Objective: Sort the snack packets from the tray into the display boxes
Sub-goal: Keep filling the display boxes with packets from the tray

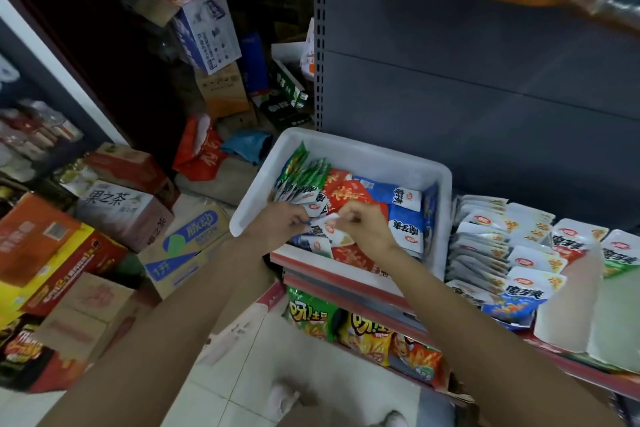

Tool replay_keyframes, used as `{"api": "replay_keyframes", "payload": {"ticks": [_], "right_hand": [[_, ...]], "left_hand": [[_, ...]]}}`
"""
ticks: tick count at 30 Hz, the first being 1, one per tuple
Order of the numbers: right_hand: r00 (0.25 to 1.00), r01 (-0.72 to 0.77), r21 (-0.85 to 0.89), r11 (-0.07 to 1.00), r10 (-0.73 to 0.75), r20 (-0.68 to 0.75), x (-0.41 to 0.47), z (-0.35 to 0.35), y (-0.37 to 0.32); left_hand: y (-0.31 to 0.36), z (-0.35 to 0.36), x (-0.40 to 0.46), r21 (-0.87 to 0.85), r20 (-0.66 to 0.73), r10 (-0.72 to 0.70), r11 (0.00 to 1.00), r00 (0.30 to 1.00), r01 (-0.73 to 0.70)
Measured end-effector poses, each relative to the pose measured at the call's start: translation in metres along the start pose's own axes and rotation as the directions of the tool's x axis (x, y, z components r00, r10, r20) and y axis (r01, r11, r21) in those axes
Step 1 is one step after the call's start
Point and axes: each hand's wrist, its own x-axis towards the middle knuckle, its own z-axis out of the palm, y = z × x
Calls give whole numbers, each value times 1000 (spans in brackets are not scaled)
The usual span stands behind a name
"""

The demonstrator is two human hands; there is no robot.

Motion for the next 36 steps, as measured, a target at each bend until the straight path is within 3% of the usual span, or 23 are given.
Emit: {"api": "replay_keyframes", "payload": {"ticks": [3,5,9,13,16,21,23,25,28,31,36], "right_hand": [[996,72,130,989,-63,-69,-7,-21,-10],[998,28,167,986,-19,-58,-14,-38,-15],[991,-16,260,966,50,-126,-32,-83,-25],[948,86,172,981,-27,-318,-57,-138,-30],[889,158,122,980,-87,-450,-78,-183,-26],[779,191,15,981,-142,-611,-111,-246,-7],[733,173,-27,985,-147,-664,-122,-262,3],[701,141,-98,985,-169,-693,-130,-274,12],[700,117,-186,976,-214,-682,-140,-287,26],[742,90,-220,971,-213,-635,-143,-297,36],[832,69,-240,968,-188,-521,-143,-310,41]], "left_hand": [[22,-2,-7,-198,-131,42,978,990,-68],[41,-1,-8,-277,-224,121,943,967,-182],[89,10,-3,-273,-345,177,920,922,-280],[141,34,9,-338,-341,187,890,921,-305],[175,61,17,-304,-286,208,906,935,-294],[222,110,16,-109,-437,314,912,843,-395],[238,126,15,-30,-330,450,874,830,-485],[250,139,16,89,-77,545,838,835,-538],[260,153,20,389,217,488,751,845,-533],[263,161,23,522,271,398,705,877,-481],[271,166,21,516,160,438,727,885,-453]]}}
